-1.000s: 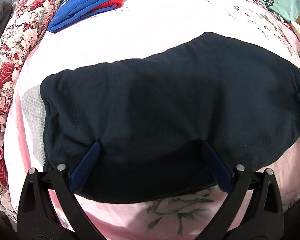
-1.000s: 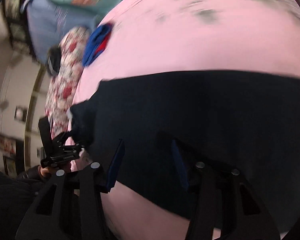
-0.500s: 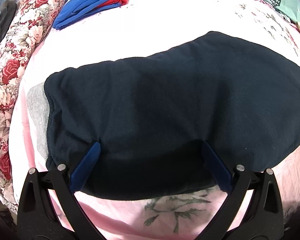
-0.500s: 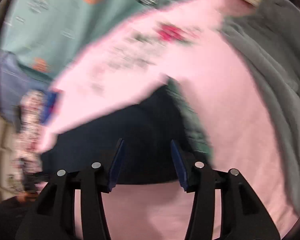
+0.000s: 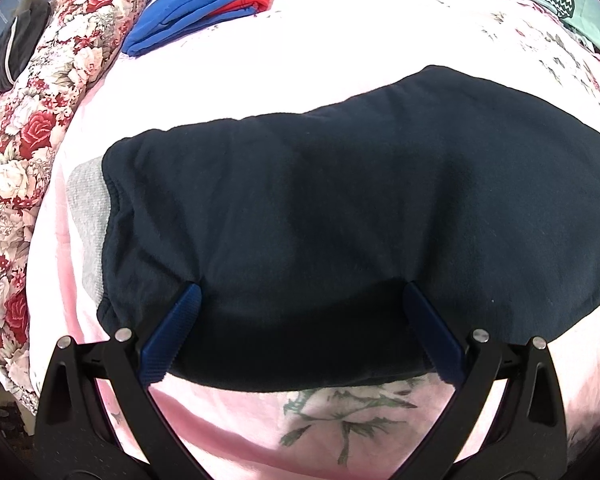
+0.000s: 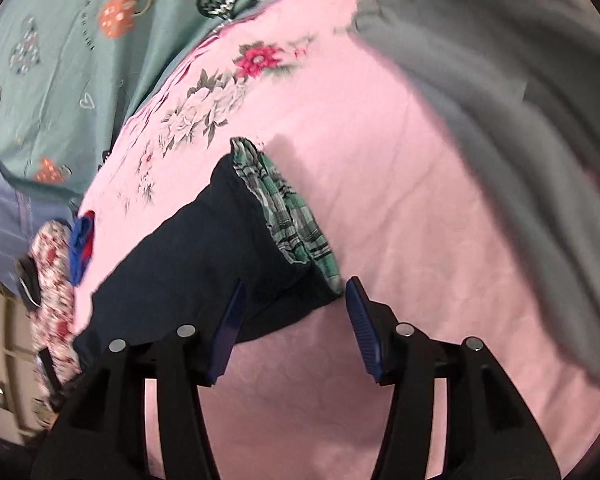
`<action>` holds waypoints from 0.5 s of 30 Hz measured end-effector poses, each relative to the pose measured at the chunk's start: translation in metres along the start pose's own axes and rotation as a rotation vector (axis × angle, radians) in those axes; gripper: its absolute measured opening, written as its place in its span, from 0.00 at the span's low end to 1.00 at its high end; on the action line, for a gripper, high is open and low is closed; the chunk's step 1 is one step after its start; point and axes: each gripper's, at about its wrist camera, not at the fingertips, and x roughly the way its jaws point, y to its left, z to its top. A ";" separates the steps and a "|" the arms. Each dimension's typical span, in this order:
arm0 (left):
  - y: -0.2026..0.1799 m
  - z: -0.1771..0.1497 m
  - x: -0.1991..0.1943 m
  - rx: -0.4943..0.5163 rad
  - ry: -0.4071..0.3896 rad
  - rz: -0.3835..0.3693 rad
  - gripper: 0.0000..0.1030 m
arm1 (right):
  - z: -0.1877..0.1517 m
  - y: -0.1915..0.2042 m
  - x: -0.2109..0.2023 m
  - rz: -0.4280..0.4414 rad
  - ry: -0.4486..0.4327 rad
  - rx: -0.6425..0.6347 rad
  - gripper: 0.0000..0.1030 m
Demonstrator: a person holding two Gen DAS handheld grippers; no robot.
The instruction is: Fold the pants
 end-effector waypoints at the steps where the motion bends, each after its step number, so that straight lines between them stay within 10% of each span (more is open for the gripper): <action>1: 0.000 0.000 0.000 -0.001 0.000 0.002 0.98 | 0.002 -0.004 0.001 0.030 -0.011 0.043 0.52; 5: -0.001 -0.002 -0.001 -0.003 -0.007 0.008 0.98 | 0.008 -0.010 0.004 0.061 -0.013 0.124 0.52; 9: 0.000 -0.003 -0.002 0.001 -0.016 0.002 0.98 | 0.009 -0.005 0.008 -0.022 0.010 0.091 0.23; 15: 0.004 -0.002 -0.004 0.007 -0.019 -0.013 0.98 | 0.009 0.009 -0.001 -0.011 -0.029 0.121 0.15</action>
